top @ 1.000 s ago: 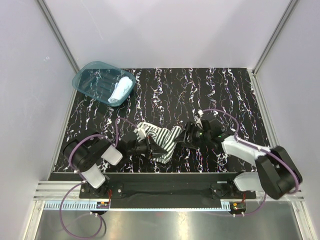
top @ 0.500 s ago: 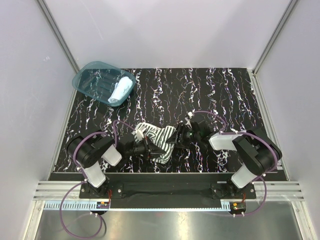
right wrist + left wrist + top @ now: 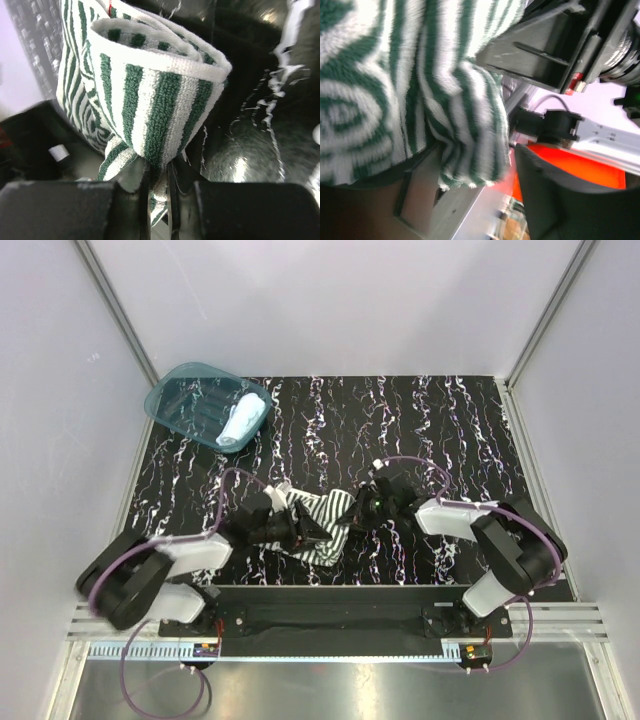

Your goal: Roll the towels

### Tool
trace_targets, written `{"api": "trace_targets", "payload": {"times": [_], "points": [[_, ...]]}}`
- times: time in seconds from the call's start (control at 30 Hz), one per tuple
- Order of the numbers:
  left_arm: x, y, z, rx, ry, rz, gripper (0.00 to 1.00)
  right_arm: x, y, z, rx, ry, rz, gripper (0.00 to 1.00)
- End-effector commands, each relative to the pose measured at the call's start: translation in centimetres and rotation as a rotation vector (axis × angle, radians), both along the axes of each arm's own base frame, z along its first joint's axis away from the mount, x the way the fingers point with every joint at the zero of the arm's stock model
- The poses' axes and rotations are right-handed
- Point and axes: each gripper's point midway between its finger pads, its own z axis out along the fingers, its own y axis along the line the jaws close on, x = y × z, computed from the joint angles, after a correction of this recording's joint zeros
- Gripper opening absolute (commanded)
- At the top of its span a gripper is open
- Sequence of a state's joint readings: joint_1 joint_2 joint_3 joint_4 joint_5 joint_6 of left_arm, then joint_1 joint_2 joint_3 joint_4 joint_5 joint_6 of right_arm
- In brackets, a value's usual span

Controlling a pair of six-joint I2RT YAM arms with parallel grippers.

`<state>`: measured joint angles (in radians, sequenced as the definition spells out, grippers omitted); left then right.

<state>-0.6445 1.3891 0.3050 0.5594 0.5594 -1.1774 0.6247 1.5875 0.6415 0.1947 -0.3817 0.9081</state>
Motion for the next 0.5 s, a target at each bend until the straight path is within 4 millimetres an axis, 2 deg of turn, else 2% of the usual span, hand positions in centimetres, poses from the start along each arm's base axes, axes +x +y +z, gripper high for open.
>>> {"api": "trace_targets", "payload": {"times": [0.0,0.03,0.17,0.2,0.23,0.33,0.37,0.43,0.47], "points": [[1.6,2.1,1.7,0.224,-0.183,0.006,0.68,0.6,-1.8,1.0,-0.151,-0.034,-0.016,0.06],[1.6,3.4,1.1,0.312,-0.165,0.027,0.71,0.3,-2.3,1.0,-0.194,-0.018,-0.008,0.06],[3.0,4.9,4.2,0.435,-0.295,0.054,0.72,0.3,-4.0,1.2,-0.322,0.0,-0.008,0.05],[2.5,4.6,4.9,0.462,-0.351,0.024,0.71,0.2,-4.2,1.3,-0.341,0.003,-0.003,0.05],[3.5,5.1,6.0,0.528,-0.404,0.068,0.71,0.0,-4.3,1.4,-0.367,0.015,0.007,0.05],[3.1,4.7,7.2,0.65,-0.534,0.059,0.71,-0.4,-4.8,1.0,-0.435,0.045,0.023,0.05],[3.2,4.1,8.4,0.657,-0.575,0.066,0.71,-0.3,-5.1,0.9,-0.462,0.046,0.019,0.05],[2.7,3.8,8.6,0.755,-0.644,0.071,0.71,-0.6,-5.1,0.7,-0.515,0.069,0.038,0.05],[2.7,3.2,9.7,0.76,-0.677,0.08,0.71,-0.6,-5.2,0.6,-0.537,0.071,0.038,0.05]]}}
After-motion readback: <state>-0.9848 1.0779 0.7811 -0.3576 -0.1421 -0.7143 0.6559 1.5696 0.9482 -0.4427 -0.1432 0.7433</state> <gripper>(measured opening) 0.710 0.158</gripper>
